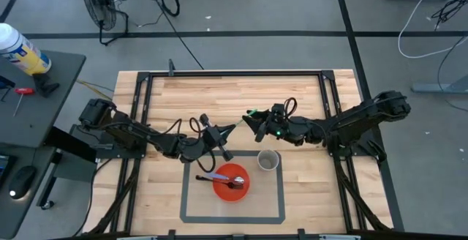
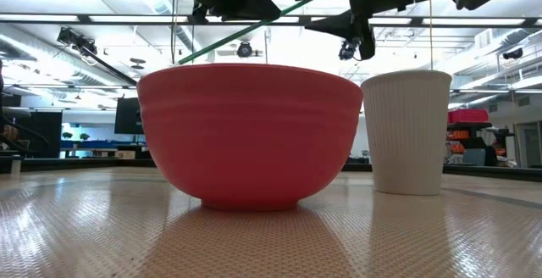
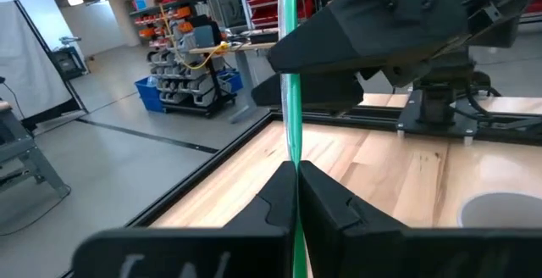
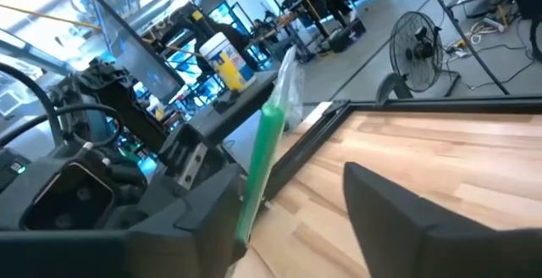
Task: Pick & Place Utensil
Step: Put the straw into the white cup, then return to Home Position
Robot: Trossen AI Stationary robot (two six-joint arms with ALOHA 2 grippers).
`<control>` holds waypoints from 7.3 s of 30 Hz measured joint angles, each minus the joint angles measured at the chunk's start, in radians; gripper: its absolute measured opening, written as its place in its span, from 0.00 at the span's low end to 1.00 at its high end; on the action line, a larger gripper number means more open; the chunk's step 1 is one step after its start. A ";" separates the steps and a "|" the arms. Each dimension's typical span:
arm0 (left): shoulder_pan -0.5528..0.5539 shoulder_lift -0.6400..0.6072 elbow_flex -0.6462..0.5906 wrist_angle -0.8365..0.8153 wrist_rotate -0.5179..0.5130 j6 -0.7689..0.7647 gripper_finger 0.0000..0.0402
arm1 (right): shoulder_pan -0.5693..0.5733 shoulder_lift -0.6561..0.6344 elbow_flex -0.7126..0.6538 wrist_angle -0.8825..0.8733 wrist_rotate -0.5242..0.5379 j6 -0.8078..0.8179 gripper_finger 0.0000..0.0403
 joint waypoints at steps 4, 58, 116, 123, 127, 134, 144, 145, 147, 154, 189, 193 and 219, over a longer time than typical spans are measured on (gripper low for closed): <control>0.001 0.001 0.000 -0.001 -0.001 0.000 0.03 | 0.000 0.000 0.000 0.003 -0.001 0.000 0.41; -0.143 -0.172 0.001 -0.235 -0.118 -0.031 0.47 | 0.185 -0.746 0.000 -0.918 -0.505 -0.606 0.05; 0.507 -0.517 -0.479 -0.164 0.808 -0.090 0.21 | -0.150 -0.520 0.000 -0.477 -0.504 -0.802 0.56; 0.544 -0.800 -0.486 -0.420 0.821 -0.079 0.17 | -0.113 -0.698 -0.007 -0.653 -0.555 -0.756 0.47; 0.542 -0.920 -0.486 -0.490 0.869 -0.080 0.14 | -0.102 -0.783 -0.095 -0.589 -0.567 -0.752 0.42; 0.542 -1.088 -0.486 -0.627 0.834 -0.079 0.12 | -0.107 -1.018 -0.283 -0.543 -0.569 -0.698 0.31; 0.542 -1.210 -0.486 -0.751 0.903 -0.131 0.11 | -0.106 -1.360 -0.504 -0.651 -0.570 -0.611 0.17; 0.542 -1.231 -0.486 -0.768 0.933 -0.129 0.11 | -0.106 -1.380 -0.527 -0.640 -0.571 -0.591 0.16; 0.542 -1.285 -0.486 -0.807 0.964 -0.127 0.11 | -0.106 -1.416 -0.560 -0.637 -0.593 -0.555 0.13; 0.542 -1.467 -0.528 -0.808 0.966 -0.153 0.11 | -0.106 -1.401 -0.595 -0.712 -0.669 -0.569 0.06; 0.351 -1.524 -0.850 -0.536 0.768 -0.107 0.02 | -0.106 -1.341 -0.674 -0.686 -0.457 -0.396 0.05; 0.345 -1.524 -0.850 -0.534 0.772 -0.185 0.07 | -0.106 -1.341 -0.674 -0.686 -0.457 -0.396 0.05; 0.346 -1.524 -0.851 -0.532 0.772 -0.266 0.10 | -0.106 -1.341 -0.674 -0.686 -0.458 -0.397 0.05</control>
